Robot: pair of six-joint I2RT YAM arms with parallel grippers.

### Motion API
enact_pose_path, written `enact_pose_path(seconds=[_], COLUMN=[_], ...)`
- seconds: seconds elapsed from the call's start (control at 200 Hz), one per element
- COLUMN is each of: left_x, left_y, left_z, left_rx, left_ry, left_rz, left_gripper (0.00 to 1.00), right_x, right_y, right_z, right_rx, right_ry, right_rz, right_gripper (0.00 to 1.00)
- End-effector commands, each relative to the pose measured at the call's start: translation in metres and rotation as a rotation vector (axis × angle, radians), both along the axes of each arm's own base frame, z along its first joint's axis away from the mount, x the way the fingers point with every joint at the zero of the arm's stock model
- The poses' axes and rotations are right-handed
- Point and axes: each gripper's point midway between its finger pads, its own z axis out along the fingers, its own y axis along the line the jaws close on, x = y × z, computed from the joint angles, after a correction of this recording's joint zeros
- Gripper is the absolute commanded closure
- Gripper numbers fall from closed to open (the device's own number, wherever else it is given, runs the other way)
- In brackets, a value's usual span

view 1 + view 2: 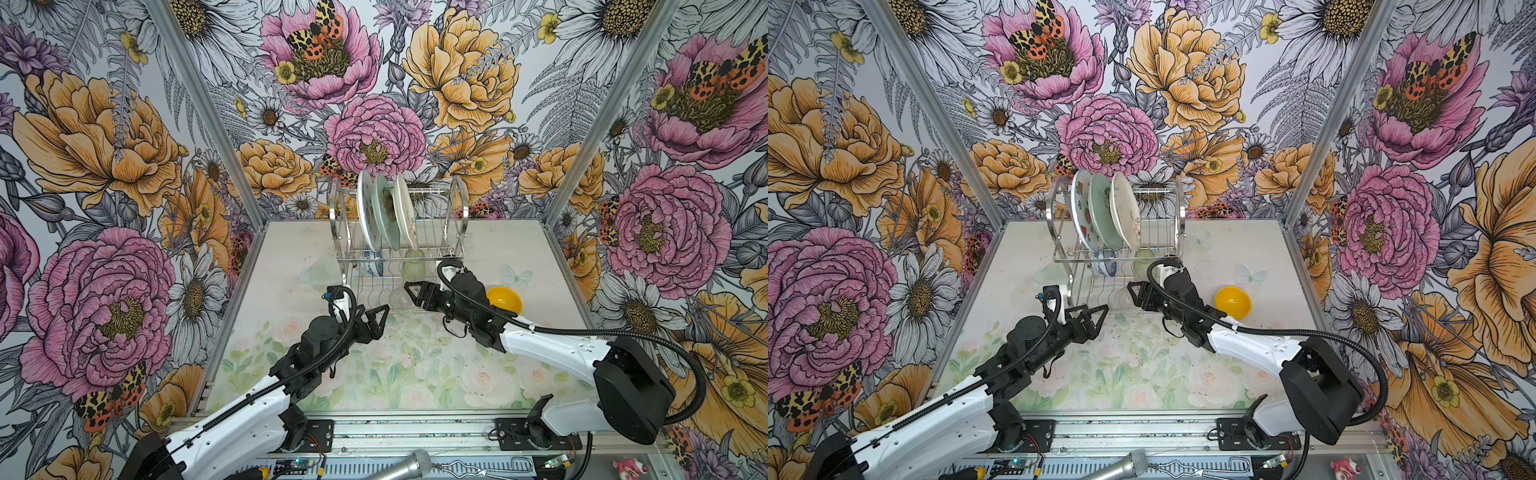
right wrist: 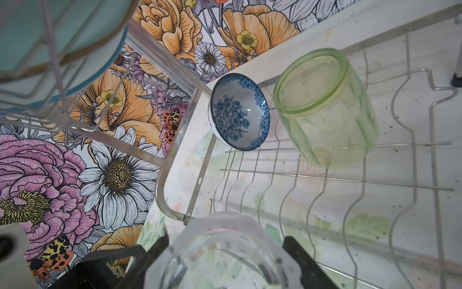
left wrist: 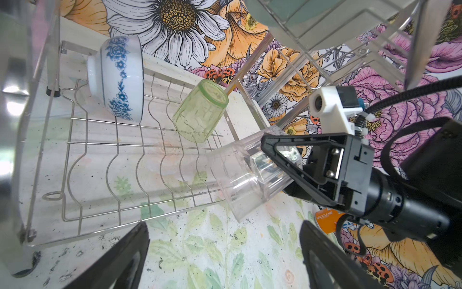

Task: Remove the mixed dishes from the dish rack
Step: 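Lift the clear glass out of the rack toward the left gripper, then close the left gripper on the clear glass while the right gripper holds it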

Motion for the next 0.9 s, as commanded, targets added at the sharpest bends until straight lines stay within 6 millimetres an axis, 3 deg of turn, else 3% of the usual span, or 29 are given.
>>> enact_pose_path(seconds=[0.0,0.11,0.38,0.896], left_x=[-0.006,-0.008,-0.014,-0.014], left_y=[-0.011,-0.019,-0.038,-0.056], left_z=[0.005,0.011,0.022,0.032], left_rx=[-0.031,-0.064,-0.107,-0.103], left_ry=[-0.032,-0.055,-0.111,-0.178], left_rz=[-0.056,-0.093,-0.192,-0.258], left_gripper=[0.16,0.24,0.27,0.33], right_x=[0.001,-0.002,-0.007,-0.016], right_y=[-0.001,-0.002,0.003,0.012], right_z=[0.044,0.05,0.057,0.069], right_rx=[0.121,0.138,0.179,0.243], right_ry=[-0.084,-0.089,-0.083,-0.068], right_rz=[-0.004,0.007,0.04,0.101], right_gripper=[0.35,0.35,0.35,0.35])
